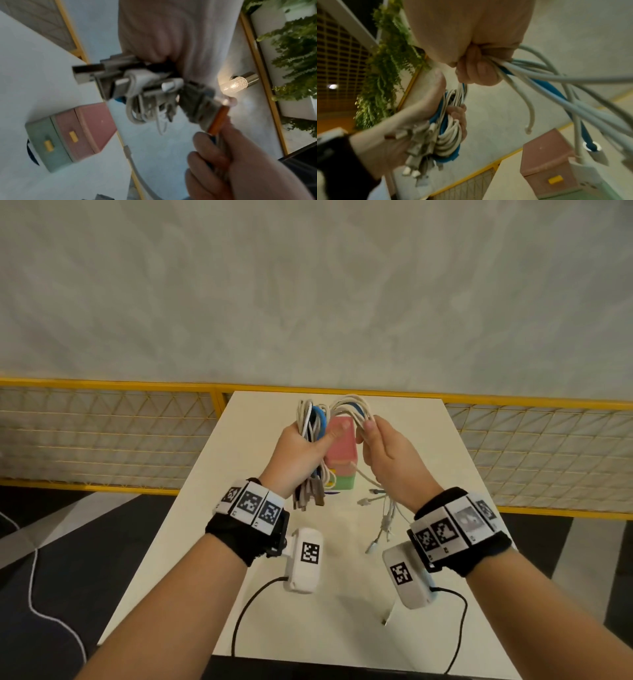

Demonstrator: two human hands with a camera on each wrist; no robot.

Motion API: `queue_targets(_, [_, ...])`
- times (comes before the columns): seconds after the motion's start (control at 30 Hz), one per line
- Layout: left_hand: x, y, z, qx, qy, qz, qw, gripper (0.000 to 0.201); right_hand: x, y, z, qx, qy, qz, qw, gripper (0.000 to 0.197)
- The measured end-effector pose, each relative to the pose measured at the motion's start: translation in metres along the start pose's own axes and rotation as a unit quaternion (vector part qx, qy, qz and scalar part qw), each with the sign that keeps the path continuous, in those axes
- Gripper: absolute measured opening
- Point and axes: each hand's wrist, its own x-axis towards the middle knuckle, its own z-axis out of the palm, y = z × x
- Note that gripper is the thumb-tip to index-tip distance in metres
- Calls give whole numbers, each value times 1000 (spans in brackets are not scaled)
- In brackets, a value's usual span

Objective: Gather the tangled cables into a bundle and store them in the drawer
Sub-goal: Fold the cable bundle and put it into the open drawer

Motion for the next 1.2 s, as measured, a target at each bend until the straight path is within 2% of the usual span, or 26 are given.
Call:
queue_targets(0.1, [-4,3,7,-10,-32,8,999,44,-2,-4,4,-105,-29,-15,994,31])
queue_targets(0.23, [-2,3,17,-28,-42,-56,997,97,-1,-7,8,-249,-116,-50,960,32])
queue_targets(0.27, [-3,1,19,-48,-38,-80,995,95,-2,-7,9,-290,-134,-61,946,34])
queue_targets(0.33, [-5,0,22,-98,-12,-90,991,59,-4,-9,11,-326,-151,-88,929,38])
queue_targets(0.4, [-7,1,26,-126,43,-87,987,34,-7,-9,10,-280,-162,-90,942,43])
queue_targets(0.53, [-1,6,22,-158,118,-62,978,16,-14,3,9,-154,-162,-89,971,46])
queue_targets(0.67, [7,18,12,-192,145,-42,970,16,-28,25,18,-65,-172,-76,980,63])
queue_targets(0.73, [11,18,6,-214,163,-39,962,16,-32,41,20,-39,-162,-70,984,58])
queue_targets(0.83, [12,16,-1,-221,170,-35,960,18,-29,59,18,-84,-180,-56,978,45])
queue_targets(0.87, [11,15,-1,-218,168,-34,961,20,-27,63,16,-97,-186,-53,976,49])
queue_targets(0.93, [9,16,-2,-200,160,-16,966,21,-22,60,11,-97,-180,-52,977,79])
queue_targets(0.97, [7,17,-1,-186,152,-4,971,20,-19,52,9,-76,-166,-45,982,91])
queue_targets(1.0, [5,19,0,-173,144,10,974,19,-15,44,11,-46,-153,-35,987,95])
queue_targets(1.03, [3,21,2,-165,135,23,977,18,-12,36,14,-17,-149,-28,988,89])
queue_targets(1.07, [1,23,3,-160,126,35,978,16,-9,32,20,9,-156,-26,987,72])
queue_targets(1.13, [-3,27,4,-161,106,50,980,13,-9,28,33,10,-176,-25,984,19])
queue_targets(1.17, [-4,28,3,-169,94,54,980,14,-11,30,36,7,-181,-16,983,2])
queue_targets(1.2, [-5,28,1,-178,82,56,979,16,-12,37,38,-5,-180,-4,984,12])
